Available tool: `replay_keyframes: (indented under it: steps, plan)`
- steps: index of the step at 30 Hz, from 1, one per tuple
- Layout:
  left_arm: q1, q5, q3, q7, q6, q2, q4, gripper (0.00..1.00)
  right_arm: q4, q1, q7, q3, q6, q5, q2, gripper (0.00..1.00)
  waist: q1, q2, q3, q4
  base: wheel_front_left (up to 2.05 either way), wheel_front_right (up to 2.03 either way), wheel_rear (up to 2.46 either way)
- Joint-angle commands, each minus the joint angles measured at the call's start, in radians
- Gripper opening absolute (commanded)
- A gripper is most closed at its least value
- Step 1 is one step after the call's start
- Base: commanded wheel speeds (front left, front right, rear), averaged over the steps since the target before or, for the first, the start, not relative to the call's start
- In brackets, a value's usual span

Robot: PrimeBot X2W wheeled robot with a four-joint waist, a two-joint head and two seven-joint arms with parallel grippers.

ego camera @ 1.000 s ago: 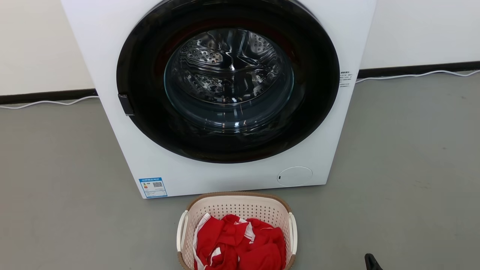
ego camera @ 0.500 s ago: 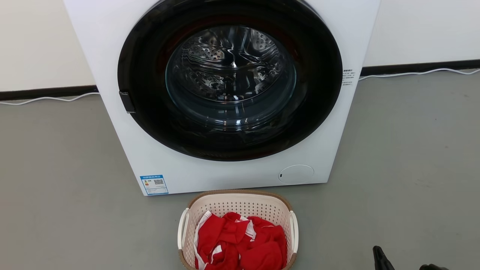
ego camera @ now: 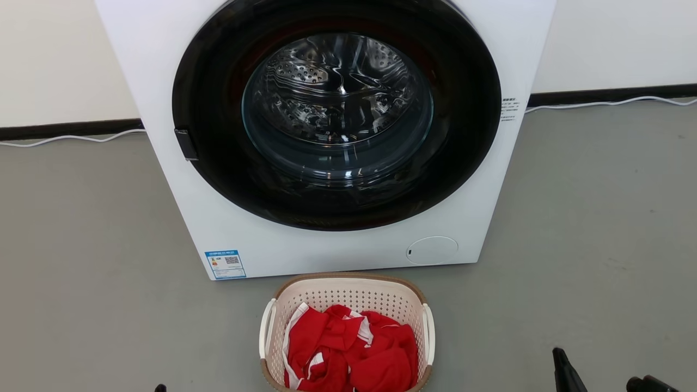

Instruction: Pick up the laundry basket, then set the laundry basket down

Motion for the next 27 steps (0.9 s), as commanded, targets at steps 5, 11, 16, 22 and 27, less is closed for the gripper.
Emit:
replay_keyframes:
  steps: [5, 11, 16, 22, 27]
  plan:
    - [-0.063, -0.058, 0.036, 0.016, -0.016, 0.004, -0.024, 0.0, -0.034, -0.049, 0.019, -0.006, -0.001, 0.08, -0.016, 0.0, -0.0001, -0.0001, 0.004, 0.002, 0.0, 0.0, 0.0]
    - [-0.078, -0.111, 0.051, 0.033, -0.022, -0.001, -0.025, 0.0, -0.039, -0.058, 0.036, -0.017, -0.001, 0.151, -0.017, 0.0, -0.0001, -0.0001, 0.007, 0.005, 0.0, 0.0, 0.0]
    - [-0.09, -0.154, 0.064, 0.048, -0.027, -0.005, -0.026, 0.0, -0.044, -0.065, 0.051, -0.025, -0.001, 0.21, -0.019, 0.0, -0.0001, -0.0001, 0.011, 0.007, 0.0, 0.0, 0.0]
    - [-0.104, -0.206, 0.079, 0.065, -0.033, -0.01, -0.027, 0.0, -0.05, -0.074, 0.068, -0.036, -0.001, 0.28, -0.02, 0.0, -0.0001, -0.0001, 0.015, 0.009, 0.0, 0.0, 0.0]
    - [-0.116, -0.25, 0.091, 0.079, -0.038, -0.014, -0.028, 0.0, -0.055, -0.081, 0.082, -0.045, -0.001, 0.339, -0.02, 0.0, -0.0001, -0.0001, 0.018, 0.011, 0.0, 0.0, 0.0]
